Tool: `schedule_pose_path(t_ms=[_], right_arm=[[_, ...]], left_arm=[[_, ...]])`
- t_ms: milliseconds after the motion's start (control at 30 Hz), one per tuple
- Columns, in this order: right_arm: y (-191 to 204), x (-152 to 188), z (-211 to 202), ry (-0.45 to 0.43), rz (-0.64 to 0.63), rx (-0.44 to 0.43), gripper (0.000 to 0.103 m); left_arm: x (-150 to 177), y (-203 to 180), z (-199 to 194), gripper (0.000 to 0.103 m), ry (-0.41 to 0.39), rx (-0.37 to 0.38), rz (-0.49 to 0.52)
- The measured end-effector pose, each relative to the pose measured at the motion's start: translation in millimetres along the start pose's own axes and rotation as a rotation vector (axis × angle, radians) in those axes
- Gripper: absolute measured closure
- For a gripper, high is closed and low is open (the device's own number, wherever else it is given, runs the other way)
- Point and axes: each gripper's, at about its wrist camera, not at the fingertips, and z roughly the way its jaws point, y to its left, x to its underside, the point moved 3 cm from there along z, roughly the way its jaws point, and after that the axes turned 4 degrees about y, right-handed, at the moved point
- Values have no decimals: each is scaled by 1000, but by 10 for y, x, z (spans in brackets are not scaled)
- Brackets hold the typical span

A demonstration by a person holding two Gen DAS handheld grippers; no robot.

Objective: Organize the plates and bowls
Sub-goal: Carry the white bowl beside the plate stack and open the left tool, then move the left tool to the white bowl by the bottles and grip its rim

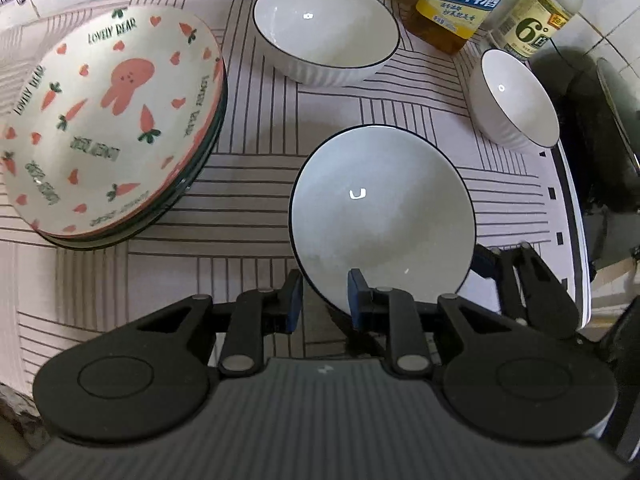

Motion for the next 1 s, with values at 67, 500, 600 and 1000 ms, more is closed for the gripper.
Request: schedule_pose_path(t_ms=[67, 500, 600, 1000], right_arm=[[21, 9, -114, 11, -4, -1, 6], [-335, -167, -953, -93, 177, 15, 12], [-419, -226, -1174, -180, 246, 51, 18], [-786, -348, -1576, -311, 415, 245, 27]], left_arm=[[20, -30, -76, 79, -6, -17, 17], [82, -371, -736, 69, 16, -89, 172], [64, -487, -892, 69, 4, -61, 189], [-183, -980, -1086, 62, 9, -27, 341]])
